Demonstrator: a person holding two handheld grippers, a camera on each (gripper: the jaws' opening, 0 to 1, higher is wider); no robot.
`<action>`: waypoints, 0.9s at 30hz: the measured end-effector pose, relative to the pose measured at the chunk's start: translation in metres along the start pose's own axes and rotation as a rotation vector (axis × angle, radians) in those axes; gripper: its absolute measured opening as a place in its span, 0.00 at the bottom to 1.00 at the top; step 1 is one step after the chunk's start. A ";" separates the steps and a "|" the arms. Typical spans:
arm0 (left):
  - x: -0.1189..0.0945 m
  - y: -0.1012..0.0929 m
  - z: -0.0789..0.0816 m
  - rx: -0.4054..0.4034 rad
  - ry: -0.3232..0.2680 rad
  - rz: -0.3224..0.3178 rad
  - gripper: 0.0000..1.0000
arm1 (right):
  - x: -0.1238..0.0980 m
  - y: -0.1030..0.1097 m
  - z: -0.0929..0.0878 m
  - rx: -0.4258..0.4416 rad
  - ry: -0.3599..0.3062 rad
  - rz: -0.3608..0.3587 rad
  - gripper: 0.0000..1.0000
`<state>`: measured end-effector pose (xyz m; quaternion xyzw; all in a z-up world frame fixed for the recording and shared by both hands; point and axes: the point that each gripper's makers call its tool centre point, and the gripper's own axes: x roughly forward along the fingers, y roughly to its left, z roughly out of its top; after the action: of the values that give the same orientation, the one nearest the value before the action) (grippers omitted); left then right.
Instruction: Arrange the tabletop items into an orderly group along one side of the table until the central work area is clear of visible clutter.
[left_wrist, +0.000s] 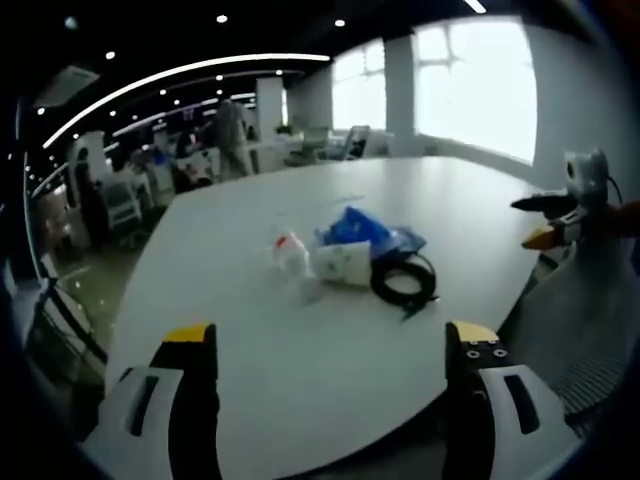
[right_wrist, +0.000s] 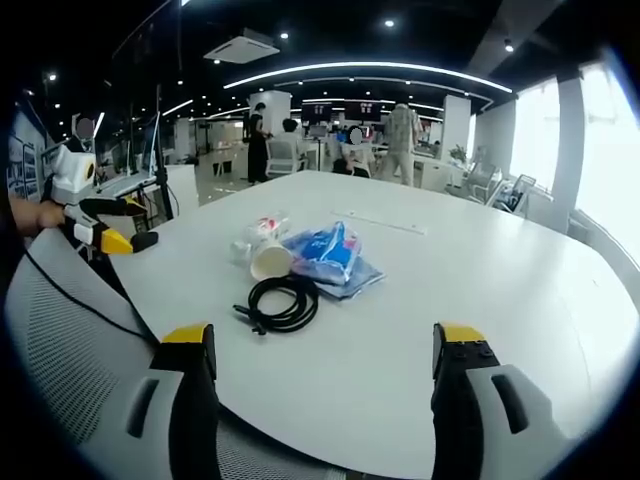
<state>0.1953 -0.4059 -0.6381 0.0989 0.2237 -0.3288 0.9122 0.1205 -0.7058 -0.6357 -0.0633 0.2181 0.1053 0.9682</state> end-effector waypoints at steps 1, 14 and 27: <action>0.000 0.000 0.001 0.000 -0.001 -0.006 0.91 | 0.000 0.000 0.000 -0.001 0.000 -0.001 0.89; 0.019 0.011 0.021 -0.013 -0.011 -0.022 0.90 | 0.000 0.000 0.002 0.004 -0.007 0.005 0.89; 0.045 0.012 0.039 0.014 -0.023 -0.042 0.90 | 0.000 0.001 0.001 0.004 -0.005 0.008 0.89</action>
<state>0.2470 -0.4345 -0.6245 0.0967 0.2131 -0.3505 0.9068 0.1210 -0.7043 -0.6348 -0.0601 0.2162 0.1086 0.9684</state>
